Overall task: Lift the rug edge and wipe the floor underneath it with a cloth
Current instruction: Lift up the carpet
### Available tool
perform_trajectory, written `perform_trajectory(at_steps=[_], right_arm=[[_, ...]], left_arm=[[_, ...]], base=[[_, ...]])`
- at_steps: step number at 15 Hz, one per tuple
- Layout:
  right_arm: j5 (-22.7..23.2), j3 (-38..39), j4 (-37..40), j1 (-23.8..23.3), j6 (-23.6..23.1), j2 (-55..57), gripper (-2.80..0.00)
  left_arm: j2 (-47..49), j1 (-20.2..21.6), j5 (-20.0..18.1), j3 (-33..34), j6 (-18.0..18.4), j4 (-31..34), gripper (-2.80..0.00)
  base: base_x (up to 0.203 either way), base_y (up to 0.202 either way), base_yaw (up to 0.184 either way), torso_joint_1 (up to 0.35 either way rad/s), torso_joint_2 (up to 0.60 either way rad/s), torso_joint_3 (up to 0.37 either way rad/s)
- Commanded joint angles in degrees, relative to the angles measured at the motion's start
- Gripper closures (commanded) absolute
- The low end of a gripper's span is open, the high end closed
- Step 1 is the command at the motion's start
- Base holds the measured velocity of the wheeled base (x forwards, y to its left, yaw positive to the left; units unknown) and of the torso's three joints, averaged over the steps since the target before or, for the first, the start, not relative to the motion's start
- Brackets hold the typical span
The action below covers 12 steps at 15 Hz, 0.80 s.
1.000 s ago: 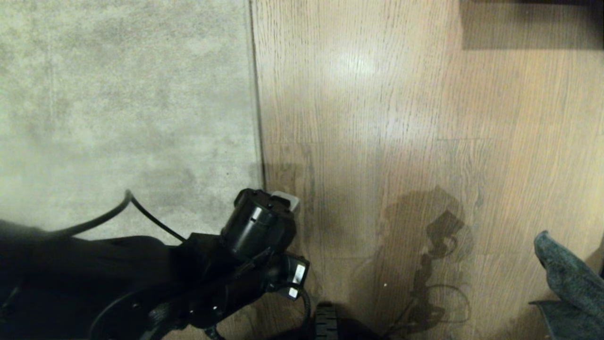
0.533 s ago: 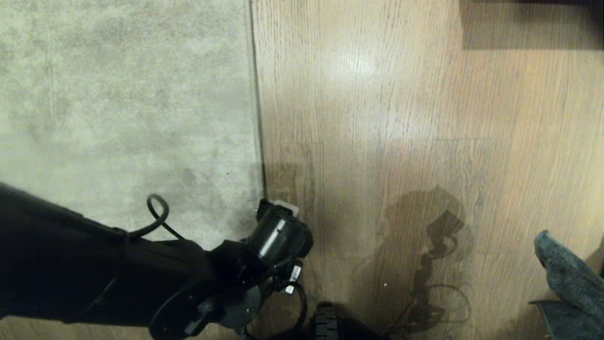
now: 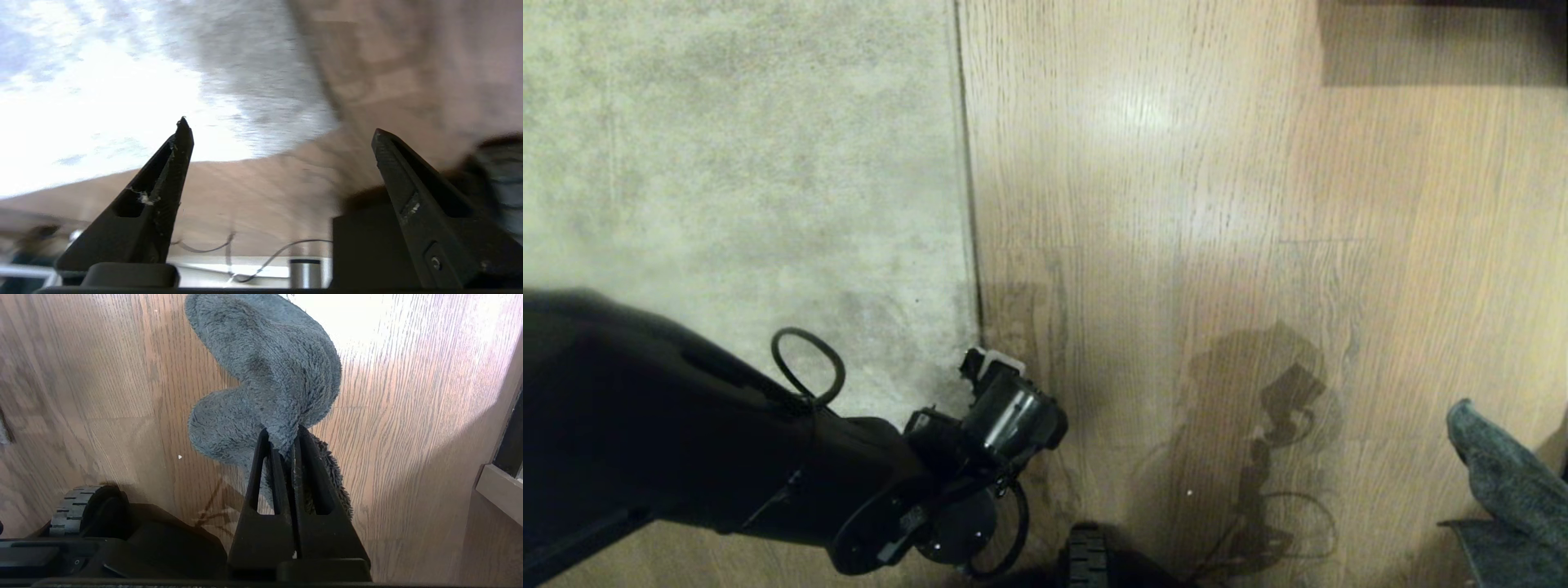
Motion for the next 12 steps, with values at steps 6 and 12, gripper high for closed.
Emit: perform_trajectory(at_steps=[6,12], right_arm=[[0.0,0.0,0.0,0.0,0.0,0.1,0.0],[0.0,0.0,0.0,0.0,0.0,0.1,0.0]], left_arm=[[5.8,4.2,10.2,-3.0,4.1,-3.2,-2.8],[11.8,4.9,11.0,-11.2,4.5,-8.4,-2.8]], base=[[0.0,0.0,0.0,0.0,0.0,0.0],[0.0,0.0,0.0,0.0,0.0,0.0]])
